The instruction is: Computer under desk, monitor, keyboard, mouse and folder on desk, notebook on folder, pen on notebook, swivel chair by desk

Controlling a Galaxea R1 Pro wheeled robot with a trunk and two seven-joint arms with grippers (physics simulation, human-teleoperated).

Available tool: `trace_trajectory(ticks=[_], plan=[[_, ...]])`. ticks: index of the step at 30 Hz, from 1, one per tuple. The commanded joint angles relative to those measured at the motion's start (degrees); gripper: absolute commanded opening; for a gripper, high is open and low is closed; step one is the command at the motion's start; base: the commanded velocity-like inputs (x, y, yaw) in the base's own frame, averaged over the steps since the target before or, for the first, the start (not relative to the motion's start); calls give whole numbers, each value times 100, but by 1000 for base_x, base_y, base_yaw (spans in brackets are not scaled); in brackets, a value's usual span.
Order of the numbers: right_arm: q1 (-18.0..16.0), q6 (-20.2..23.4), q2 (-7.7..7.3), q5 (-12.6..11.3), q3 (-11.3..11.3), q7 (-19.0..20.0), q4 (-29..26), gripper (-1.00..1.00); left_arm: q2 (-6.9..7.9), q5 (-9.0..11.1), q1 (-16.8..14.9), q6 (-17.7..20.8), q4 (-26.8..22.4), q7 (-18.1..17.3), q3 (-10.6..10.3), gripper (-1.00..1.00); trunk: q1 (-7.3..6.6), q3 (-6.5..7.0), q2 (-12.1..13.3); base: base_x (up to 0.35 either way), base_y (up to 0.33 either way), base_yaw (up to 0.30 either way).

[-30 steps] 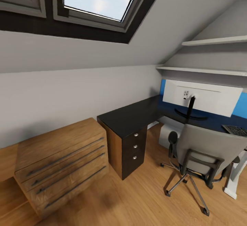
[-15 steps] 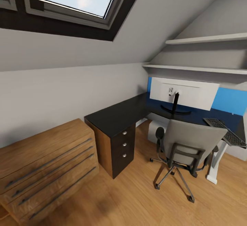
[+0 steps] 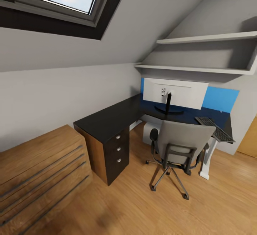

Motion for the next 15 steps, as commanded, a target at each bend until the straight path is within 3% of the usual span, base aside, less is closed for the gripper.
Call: trace_trajectory(ticks=[1,15], plan=[[-5,-15,2,20,2,-31,6,100,0,17,-2,-16,0,-2,0,100,0,-13,-5,0,0,-241],[-5,-15,-7,20,2,-28,6,100,5,17,-2,-10,0,-2,0,100,0,-97,-5,0,0,-241]])
